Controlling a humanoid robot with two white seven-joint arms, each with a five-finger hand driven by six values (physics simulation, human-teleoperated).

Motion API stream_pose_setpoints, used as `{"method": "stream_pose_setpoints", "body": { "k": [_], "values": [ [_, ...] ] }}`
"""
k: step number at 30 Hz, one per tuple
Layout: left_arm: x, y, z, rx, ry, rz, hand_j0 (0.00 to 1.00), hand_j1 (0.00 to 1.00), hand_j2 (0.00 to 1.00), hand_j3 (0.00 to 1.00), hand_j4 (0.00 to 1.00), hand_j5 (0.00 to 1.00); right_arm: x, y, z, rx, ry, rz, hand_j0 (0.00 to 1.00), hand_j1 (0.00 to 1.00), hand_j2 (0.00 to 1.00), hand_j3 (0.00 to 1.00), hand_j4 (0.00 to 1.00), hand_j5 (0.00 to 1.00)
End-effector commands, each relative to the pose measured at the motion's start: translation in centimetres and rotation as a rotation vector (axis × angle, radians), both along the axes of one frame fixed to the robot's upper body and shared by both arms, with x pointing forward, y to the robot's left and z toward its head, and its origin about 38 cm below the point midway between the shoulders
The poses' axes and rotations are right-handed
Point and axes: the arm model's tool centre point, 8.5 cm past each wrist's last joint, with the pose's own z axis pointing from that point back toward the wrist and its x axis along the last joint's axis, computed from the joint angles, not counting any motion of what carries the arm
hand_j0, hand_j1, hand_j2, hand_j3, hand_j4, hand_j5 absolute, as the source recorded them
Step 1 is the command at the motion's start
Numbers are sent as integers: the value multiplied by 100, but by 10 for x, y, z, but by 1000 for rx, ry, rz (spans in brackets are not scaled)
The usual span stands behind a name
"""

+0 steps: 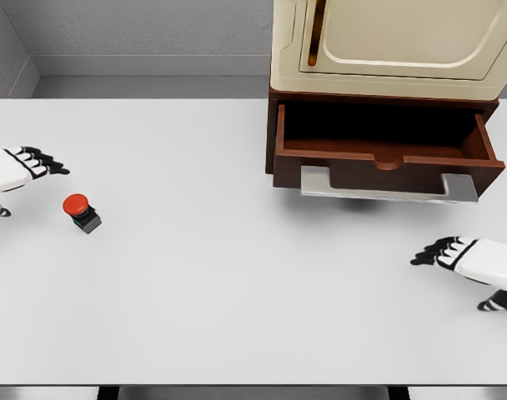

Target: Put the switch into the drawer with left arm, and close the drawer with right arm

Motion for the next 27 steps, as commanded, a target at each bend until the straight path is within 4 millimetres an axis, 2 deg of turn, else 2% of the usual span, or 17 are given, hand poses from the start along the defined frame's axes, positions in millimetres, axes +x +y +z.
{"method": "stream_pose_setpoints", "body": {
  "k": [1, 2, 5, 6, 15, 21, 22, 24, 25, 27],
  "values": [
    [0, -1, 0, -4, 3, 1, 100, 100, 100, 100, 100, 100, -1, 1, -1, 7, 7, 2, 100, 100, 100, 100, 100, 100],
    [1, -3, -2, -2, 10, -4, 100, 100, 100, 100, 100, 100, -1, 1, -1, 7, 7, 2, 100, 100, 100, 100, 100, 100],
    [15, -39, -17, 28, 106, -56, 100, 100, 100, 100, 100, 100, -1, 1, -1, 7, 7, 2, 100, 100, 100, 100, 100, 100],
    [16, -42, -19, 25, 112, -62, 100, 100, 100, 100, 100, 100, -1, 1, -1, 7, 7, 2, 100, 100, 100, 100, 100, 100],
    [15, -46, -21, 29, 129, -72, 100, 100, 100, 100, 100, 100, -1, 2, -2, 12, 6, -2, 100, 100, 100, 100, 100, 100],
    [18, -46, -13, -6, 117, -63, 100, 100, 100, 100, 100, 100, -1, 1, -2, 14, 5, -4, 100, 100, 100, 100, 100, 100],
    [19, -47, -13, -7, 117, -64, 100, 100, 100, 100, 100, 100, 0, 0, -1, 13, 1, -8, 92, 92, 92, 92, 92, 92],
    [19, -47, -13, -13, 117, -63, 99, 99, 99, 99, 99, 99, 0, -1, 0, 13, -4, -11, 66, 66, 66, 66, 66, 66],
    [18, -48, -14, -13, 120, -64, 98, 98, 98, 98, 98, 98, 0, -1, 1, 13, -7, -13, 60, 60, 60, 60, 60, 60],
    [18, -49, -15, -14, 123, -67, 97, 97, 97, 97, 97, 97, 6, -15, 22, 16, -71, -57, 59, 59, 59, 59, 59, 59]
  ]
}}
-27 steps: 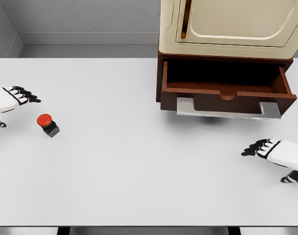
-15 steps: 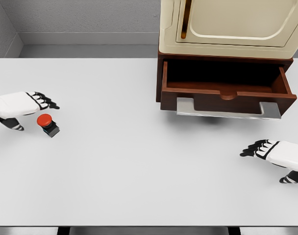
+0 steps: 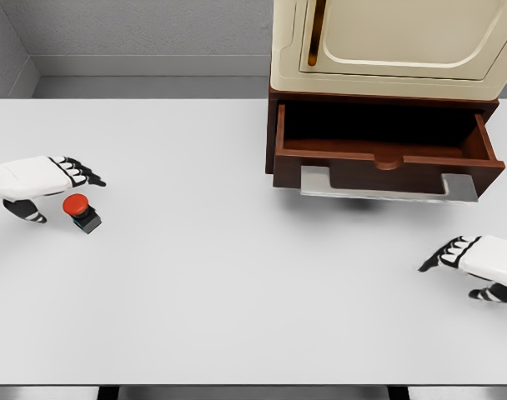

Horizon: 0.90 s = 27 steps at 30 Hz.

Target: Put the switch into the drawer with left arm, and close the drawer with right arm

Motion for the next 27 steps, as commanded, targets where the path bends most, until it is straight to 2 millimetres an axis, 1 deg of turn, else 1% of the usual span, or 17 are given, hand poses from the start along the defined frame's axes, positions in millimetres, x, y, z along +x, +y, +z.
{"method": "stream_pose_setpoints", "body": {
  "k": [1, 5, 7, 8, 12, 13, 14, 15, 16, 17, 19, 21, 23, 26, 27],
  "values": [
    [0, 0, 1, -10, 0, 4, 95, 95, 95, 95, 95, 95, 6, -12, 23, 47, -71, -51, 60, 60, 60, 60, 60, 60],
    [0, 0, 0, -12, 2, 4, 84, 84, 84, 84, 84, 84, 7, -15, 33, 83, -91, -64, 60, 60, 60, 60, 60, 60],
    [0, -1, 1, -16, -1, 4, 84, 84, 84, 84, 84, 84, 8, -18, 41, 101, -113, -75, 60, 60, 60, 60, 60, 60],
    [0, -1, 1, -15, 0, 3, 84, 84, 84, 84, 84, 84, 8, -19, 42, 102, -116, -76, 60, 60, 60, 60, 60, 60],
    [0, -3, 2, -16, -2, -3, 84, 84, 84, 84, 84, 84, 7, -18, 40, 105, -109, -76, 64, 64, 64, 64, 64, 64],
    [0, -3, 2, -15, 0, -3, 84, 84, 84, 84, 84, 84, 6, -17, 39, 106, -105, -73, 67, 67, 67, 67, 67, 67],
    [-2, -5, 0, -14, 4, -14, 86, 86, 86, 86, 86, 86, 6, -16, 37, 106, -101, -72, 67, 67, 67, 67, 67, 67],
    [-4, -8, -1, -12, 9, -24, 95, 95, 95, 95, 95, 95, 6, -16, 37, 106, -100, -70, 66, 66, 66, 66, 66, 66],
    [-4, -9, 0, -14, 7, -27, 100, 100, 100, 100, 100, 100, 6, -16, 37, 106, -100, -70, 63, 63, 63, 63, 63, 63],
    [-4, -11, 0, -17, 6, -32, 100, 100, 100, 100, 100, 100, 6, -15, 37, 106, -101, -68, 60, 60, 60, 60, 60, 60],
    [-8, -23, 5, -24, -3, -75, 100, 100, 100, 100, 100, 100, 5, -16, 37, 106, -99, -71, 59, 59, 59, 59, 59, 59],
    [-9, -25, 5, -25, -3, -80, 100, 100, 100, 100, 100, 100, 3, -18, 35, 104, -92, -78, 59, 59, 59, 59, 59, 59],
    [-9, -24, 5, -25, -4, -79, 100, 100, 100, 100, 100, 100, 2, -24, 42, 105, -116, -99, 59, 59, 59, 59, 59, 59],
    [-9, -24, 5, -24, -3, -80, 100, 100, 100, 100, 100, 100, -2, -30, 45, 121, -123, -119, 59, 59, 59, 59, 59, 59],
    [-9, -24, 5, -22, -4, -81, 100, 100, 100, 100, 100, 100, -2, -33, 50, 120, -140, -129, 58, 58, 58, 58, 58, 58]
  ]
}}
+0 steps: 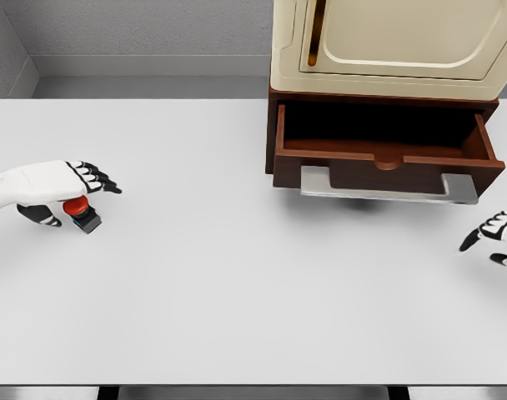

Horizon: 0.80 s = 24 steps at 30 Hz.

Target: Put the switch into the drawer with left arm, and close the drawer with right arm

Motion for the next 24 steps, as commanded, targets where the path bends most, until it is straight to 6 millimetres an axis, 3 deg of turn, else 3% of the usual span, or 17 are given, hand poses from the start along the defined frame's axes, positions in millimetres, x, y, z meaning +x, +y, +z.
{"method": "stream_pose_setpoints", "body": {
  "k": [1, 7, 12, 24],
  "values": [
    [0, 1, 1, -4, -1, 2, 100, 100, 100, 100, 100, 100, 0, -11, 18, 35, -55, -41, 58, 58, 58, 58, 58, 58],
    [-6, -6, -9, 4, 28, -20, 98, 98, 98, 98, 98, 98, -3, -14, 20, 48, -53, -48, 55, 55, 55, 55, 55, 55],
    [-5, -2, -9, 8, 28, -12, 86, 86, 86, 86, 86, 86, 1, -5, 14, 53, -35, -19, 55, 55, 55, 55, 55, 55],
    [-5, 6, 1, 0, 19, 9, 77, 77, 77, 77, 77, 77, 6, 3, 13, 59, -34, 4, 56, 56, 56, 56, 56, 56]
  ]
}}
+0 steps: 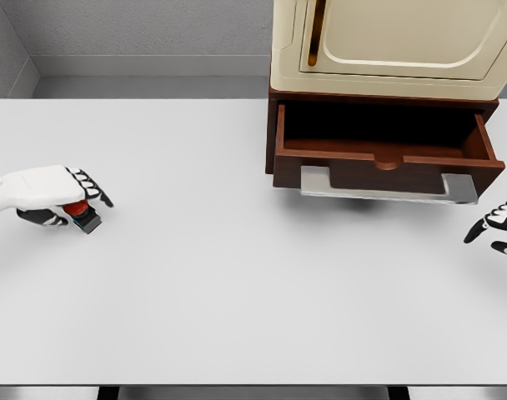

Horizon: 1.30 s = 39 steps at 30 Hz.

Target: Put the switch into the drawer with left arm, and close the drawer with right arm

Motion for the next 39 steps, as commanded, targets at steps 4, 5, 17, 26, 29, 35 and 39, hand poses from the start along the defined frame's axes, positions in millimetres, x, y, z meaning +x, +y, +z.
{"method": "stream_pose_setpoints", "body": {
  "k": [4, 5, 17, 26, 29, 35, 39],
  "values": [
    [-1, 4, 4, -16, 2, 14, 74, 74, 74, 74, 74, 74, 0, 0, 0, 8, 2, -1, 56, 56, 56, 56, 56, 56],
    [-1, 4, 4, -16, 2, 14, 73, 73, 73, 73, 73, 73, 0, 0, 0, 7, 2, -1, 56, 56, 56, 56, 56, 56],
    [-4, -3, 2, -17, 9, -8, 54, 54, 54, 54, 54, 54, 0, 0, 0, 8, 2, -1, 56, 56, 56, 56, 56, 56],
    [-7, -7, 5, -18, 6, -28, 35, 35, 35, 35, 35, 35, 0, 0, 0, 8, 2, -1, 56, 56, 56, 56, 56, 56],
    [-9, -21, 15, -29, -15, -72, 35, 35, 35, 35, 35, 35, 0, 0, 0, 8, 3, -2, 56, 56, 56, 56, 56, 56],
    [-7, -42, 38, -71, -61, -129, 35, 35, 35, 35, 35, 35, 0, 0, 0, 8, 2, -1, 56, 56, 56, 56, 56, 56],
    [-5, -67, 51, -114, -92, -189, 34, 34, 34, 34, 34, 34, 0, 0, 0, 8, 2, -1, 56, 56, 56, 56, 56, 56]
  ]
}}
